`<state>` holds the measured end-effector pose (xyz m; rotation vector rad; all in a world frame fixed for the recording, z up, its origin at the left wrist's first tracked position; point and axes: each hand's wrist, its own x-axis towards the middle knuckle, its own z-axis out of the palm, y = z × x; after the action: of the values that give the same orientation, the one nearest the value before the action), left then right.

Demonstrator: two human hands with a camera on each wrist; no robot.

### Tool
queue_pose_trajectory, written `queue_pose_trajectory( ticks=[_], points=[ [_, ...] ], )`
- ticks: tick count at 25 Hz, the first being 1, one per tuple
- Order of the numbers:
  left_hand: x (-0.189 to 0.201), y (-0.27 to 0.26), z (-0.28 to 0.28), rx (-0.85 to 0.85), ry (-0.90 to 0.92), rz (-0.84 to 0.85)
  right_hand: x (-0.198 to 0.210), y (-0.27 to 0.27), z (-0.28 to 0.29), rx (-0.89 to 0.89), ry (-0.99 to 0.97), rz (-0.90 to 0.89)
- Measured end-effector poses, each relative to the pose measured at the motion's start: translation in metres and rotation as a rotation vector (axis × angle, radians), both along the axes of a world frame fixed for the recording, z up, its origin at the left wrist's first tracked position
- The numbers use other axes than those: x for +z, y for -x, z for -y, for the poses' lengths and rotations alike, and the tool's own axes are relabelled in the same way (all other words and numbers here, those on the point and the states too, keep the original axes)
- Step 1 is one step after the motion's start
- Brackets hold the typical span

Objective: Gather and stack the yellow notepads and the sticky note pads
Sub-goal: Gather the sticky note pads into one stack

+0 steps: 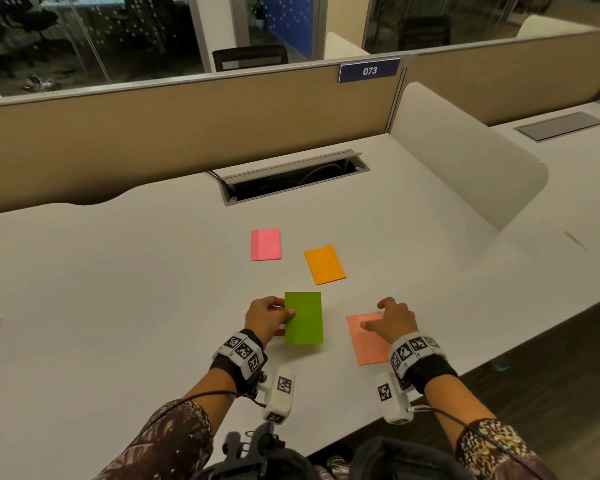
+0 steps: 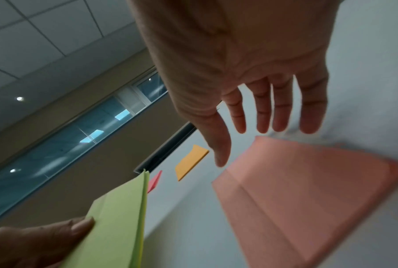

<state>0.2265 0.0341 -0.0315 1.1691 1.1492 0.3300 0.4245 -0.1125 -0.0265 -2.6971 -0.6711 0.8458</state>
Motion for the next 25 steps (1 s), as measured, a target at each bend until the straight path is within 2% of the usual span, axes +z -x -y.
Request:
queue_pose_trajectory(
  ticks=[5,12,14,16,20,25],
  points=[
    [-0.006,-0.009,0.006,-0.003,0.034,-0.002,-0.003,0.010,-0.005,0.092,0.231,0.067],
    [-0.008,-0.014,0.011,0.014,0.053,-0.007,-0.010,0.005,-0.012,0.112,0.289,0.030],
    [-0.008,-0.014,0.012,0.024,0.060,0.001,-0.013,0.003,-0.012,0.125,0.221,0.002],
    [-0.009,-0.013,0.013,0.038,0.072,0.011,-0.013,0.001,-0.013,0.105,0.051,-0.052],
    [-0.011,-0.011,0.012,0.110,0.096,0.044,-0.005,-0.010,-0.023,-0.086,-0.329,-0.306],
    [-0.007,-0.011,0.016,0.132,0.135,0.155,0.001,-0.002,-0.048,-0.015,-0.451,-0.436]
  ],
)
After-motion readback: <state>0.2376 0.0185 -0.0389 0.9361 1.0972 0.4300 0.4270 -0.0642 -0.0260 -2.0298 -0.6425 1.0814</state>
